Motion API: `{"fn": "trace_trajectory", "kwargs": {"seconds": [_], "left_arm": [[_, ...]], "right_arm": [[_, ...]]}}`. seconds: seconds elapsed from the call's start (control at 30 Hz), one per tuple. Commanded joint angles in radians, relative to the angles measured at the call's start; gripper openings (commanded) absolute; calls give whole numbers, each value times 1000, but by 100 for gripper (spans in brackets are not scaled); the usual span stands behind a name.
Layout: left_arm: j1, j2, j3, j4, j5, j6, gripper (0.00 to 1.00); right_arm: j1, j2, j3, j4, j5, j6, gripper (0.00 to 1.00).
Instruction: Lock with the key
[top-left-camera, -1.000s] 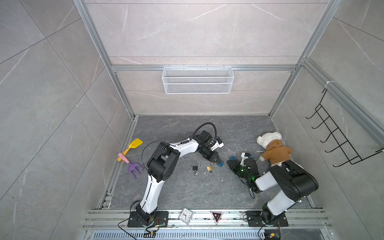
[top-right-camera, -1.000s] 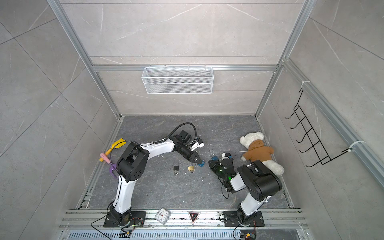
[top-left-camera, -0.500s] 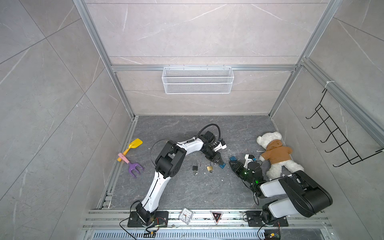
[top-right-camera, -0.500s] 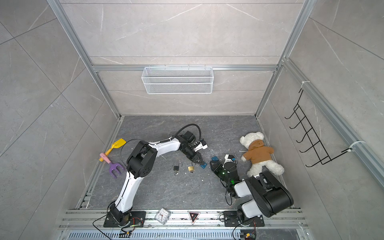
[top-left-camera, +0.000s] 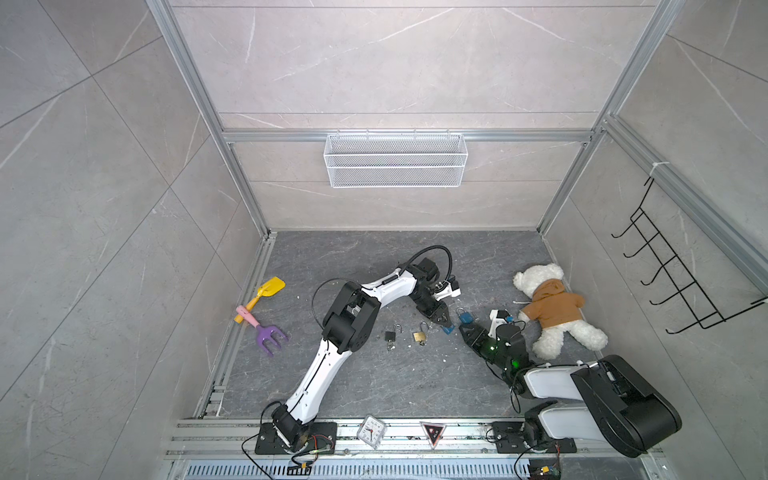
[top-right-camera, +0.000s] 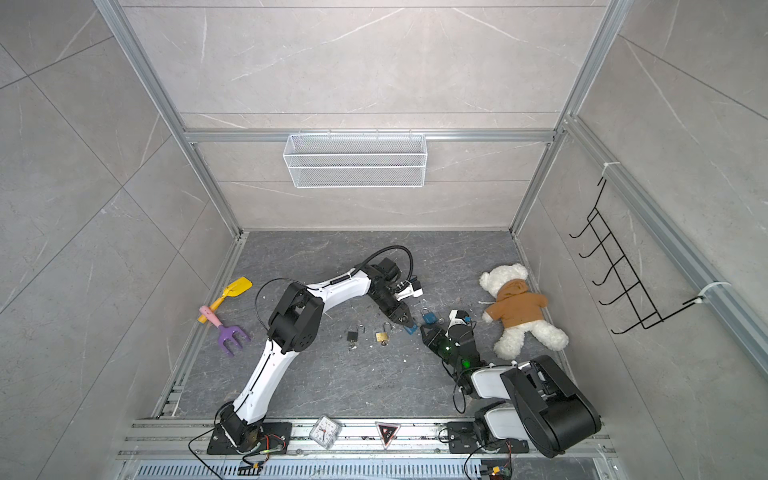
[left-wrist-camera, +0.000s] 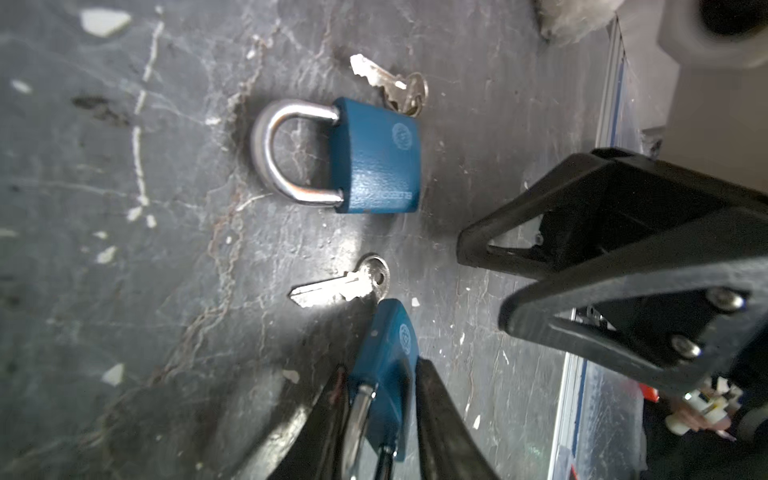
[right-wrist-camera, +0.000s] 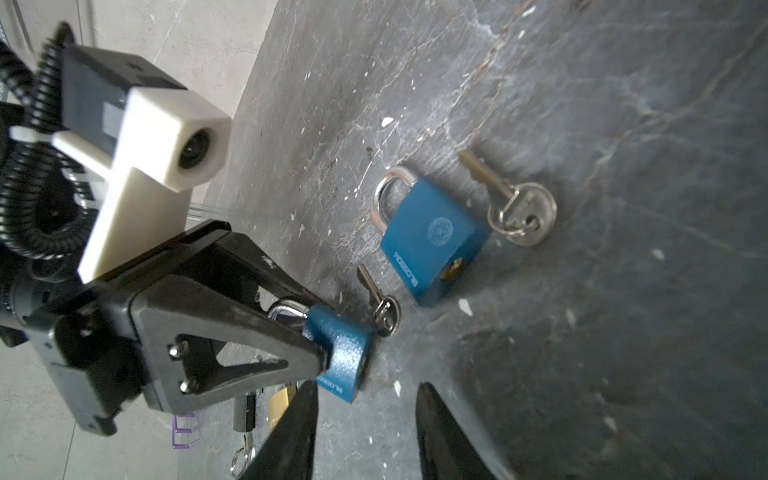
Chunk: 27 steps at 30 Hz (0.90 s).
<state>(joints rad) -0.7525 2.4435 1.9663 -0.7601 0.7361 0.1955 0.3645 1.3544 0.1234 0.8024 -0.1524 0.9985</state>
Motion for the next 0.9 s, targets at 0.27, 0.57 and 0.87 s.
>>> {"fn": "trace_trajectory", "kwargs": {"seconds": [0.27,0.57,0.87], "left_arm": [[-2,-19,41,71,-165,-9,49],[12,-270,-220,437,-379,-157,55],[18,-675,-663,730,-563,-335,68]], "right_arm": [[19,-36,42,-66,-1,-46,42],[76,-99,179,-329,-22,-176,42],[200,-88,443,-739,60,-333,42]]}}
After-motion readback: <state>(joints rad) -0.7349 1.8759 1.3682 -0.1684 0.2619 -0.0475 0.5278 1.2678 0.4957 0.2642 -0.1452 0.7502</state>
